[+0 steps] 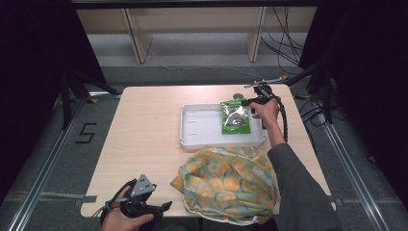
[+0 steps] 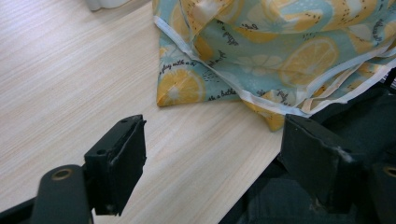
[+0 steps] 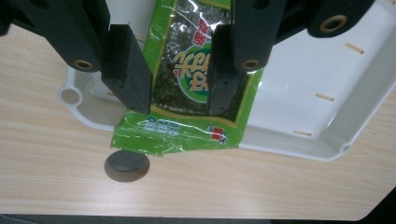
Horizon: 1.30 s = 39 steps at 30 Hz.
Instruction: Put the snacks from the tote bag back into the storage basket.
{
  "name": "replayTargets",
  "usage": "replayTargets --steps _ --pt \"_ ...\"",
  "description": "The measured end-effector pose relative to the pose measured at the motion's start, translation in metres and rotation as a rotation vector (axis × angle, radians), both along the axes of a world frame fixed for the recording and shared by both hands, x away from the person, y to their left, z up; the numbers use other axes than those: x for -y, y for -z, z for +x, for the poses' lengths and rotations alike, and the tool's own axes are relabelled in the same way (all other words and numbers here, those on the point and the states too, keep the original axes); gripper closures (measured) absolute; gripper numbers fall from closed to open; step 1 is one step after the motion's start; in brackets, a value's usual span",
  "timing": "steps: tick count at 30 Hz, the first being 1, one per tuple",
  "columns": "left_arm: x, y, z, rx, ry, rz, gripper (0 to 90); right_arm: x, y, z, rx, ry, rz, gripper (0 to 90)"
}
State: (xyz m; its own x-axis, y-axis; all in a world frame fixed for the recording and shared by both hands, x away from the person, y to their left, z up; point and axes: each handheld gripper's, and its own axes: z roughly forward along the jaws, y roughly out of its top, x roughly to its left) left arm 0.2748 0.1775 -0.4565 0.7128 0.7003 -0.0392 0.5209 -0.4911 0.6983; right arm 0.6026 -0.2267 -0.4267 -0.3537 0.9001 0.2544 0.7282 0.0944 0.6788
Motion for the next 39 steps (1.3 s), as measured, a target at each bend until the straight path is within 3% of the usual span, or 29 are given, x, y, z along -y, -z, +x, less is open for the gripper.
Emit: replayTargets --steps 1,2,6,7,8,9,11,12,14,15,17,18,19,20,25,26,27,28,30,32,35,36,37,38,39 --pt "0.000 0.000 0.000 -0.006 -0.007 -0.005 21.8 -0.001 -0.001 -0.004 0.005 -0.003 0.034 61.0" --pt "0.002 0.002 -0.001 -0.006 -0.034 -0.027 21.8 -0.001 0.001 -0.005 0.047 -0.002 0.020 60.8" --pt "0.000 0.001 0.000 -0.011 -0.013 -0.015 21.8 0.003 -0.003 -0.010 0.048 -0.052 0.010 60.1" --pt "0.001 0.001 0.000 -0.007 -0.016 -0.016 21.8 0.004 -0.003 -0.011 0.070 -0.063 0.003 59.9" --pt "0.001 0.002 0.001 0.004 -0.021 -0.020 21.8 0.005 -0.009 -0.015 0.017 -0.056 -0.027 59.4" --pt "0.001 0.001 0.000 -0.001 -0.029 -0.020 21.8 0.006 -0.007 -0.016 0.040 -0.081 -0.001 59.1" --pt "0.002 0.002 0.000 -0.005 -0.036 -0.028 21.8 0.008 -0.010 -0.021 0.031 -0.089 -0.018 58.3" --pt "0.000 0.001 0.000 -0.008 -0.020 -0.015 21.8 0.010 -0.010 -0.024 0.052 -0.092 -0.044 58.1" --pt "-0.001 0.000 0.001 0.001 -0.008 -0.002 21.8 0.009 -0.012 -0.026 0.040 -0.095 -0.018 57.8" --pt "-0.001 0.000 0.001 -0.004 -0.011 -0.001 21.8 0.009 -0.012 -0.030 0.060 -0.100 -0.011 57.0" --pt "0.000 0.001 0.000 -0.009 -0.034 -0.020 21.8 0.011 -0.015 -0.032 0.035 -0.111 -0.038 56.8" --pt "0.001 0.002 0.000 -0.008 -0.042 -0.033 21.8 0.011 -0.015 -0.033 0.050 -0.131 -0.034 56.7" --pt "-0.002 0.000 0.001 -0.011 -0.011 0.013 21.8 0.011 -0.016 -0.035 0.053 -0.125 -0.021 56.5" --pt "-0.002 0.000 0.001 -0.011 -0.016 0.007 21.8 0.011 -0.020 -0.040 0.020 -0.117 -0.022 55.9" --pt "-0.002 0.000 0.001 -0.008 -0.013 0.010 21.8 0.011 -0.024 -0.046 0.044 -0.139 -0.027 54.2" --pt "-0.002 0.000 0.001 -0.007 -0.016 0.002 21.8 0.009 -0.027 -0.051 0.018 -0.133 -0.005 53.9" --pt "-0.002 0.001 0.001 -0.007 -0.019 -0.003 21.8 0.011 -0.027 -0.051 0.044 -0.151 -0.031 53.3" --pt "-0.001 0.001 0.001 -0.005 -0.018 -0.003 21.8 0.010 -0.028 -0.055 0.078 -0.155 -0.027 52.7" --pt "-0.002 0.001 0.001 0.003 -0.018 -0.002 21.8 0.007 -0.029 -0.059 0.060 -0.142 -0.007 51.8" --pt "-0.002 0.001 0.002 -0.001 -0.014 0.002 21.8 0.010 -0.033 -0.065 0.076 -0.201 -0.028 51.7" --pt "-0.002 0.001 0.002 -0.001 -0.013 0.004 21.8 0.009 -0.033 -0.069 0.106 -0.200 -0.006 51.2" --pt "-0.003 0.000 0.002 -0.001 -0.009 0.013 21.8 0.008 -0.037 -0.075 0.069 -0.187 -0.015 50.9" --pt "-0.002 0.001 0.002 -0.002 -0.014 0.002 21.8 0.008 -0.037 -0.075 0.069 -0.187 -0.015 50.9" --pt "-0.002 0.001 0.002 -0.001 -0.013 0.003 21.8 0.011 -0.037 -0.074 0.114 -0.220 -0.038 50.9" --pt "-0.002 0.001 0.002 -0.002 -0.014 0.003 21.8 0.012 -0.038 -0.076 0.115 -0.227 -0.034 50.9"
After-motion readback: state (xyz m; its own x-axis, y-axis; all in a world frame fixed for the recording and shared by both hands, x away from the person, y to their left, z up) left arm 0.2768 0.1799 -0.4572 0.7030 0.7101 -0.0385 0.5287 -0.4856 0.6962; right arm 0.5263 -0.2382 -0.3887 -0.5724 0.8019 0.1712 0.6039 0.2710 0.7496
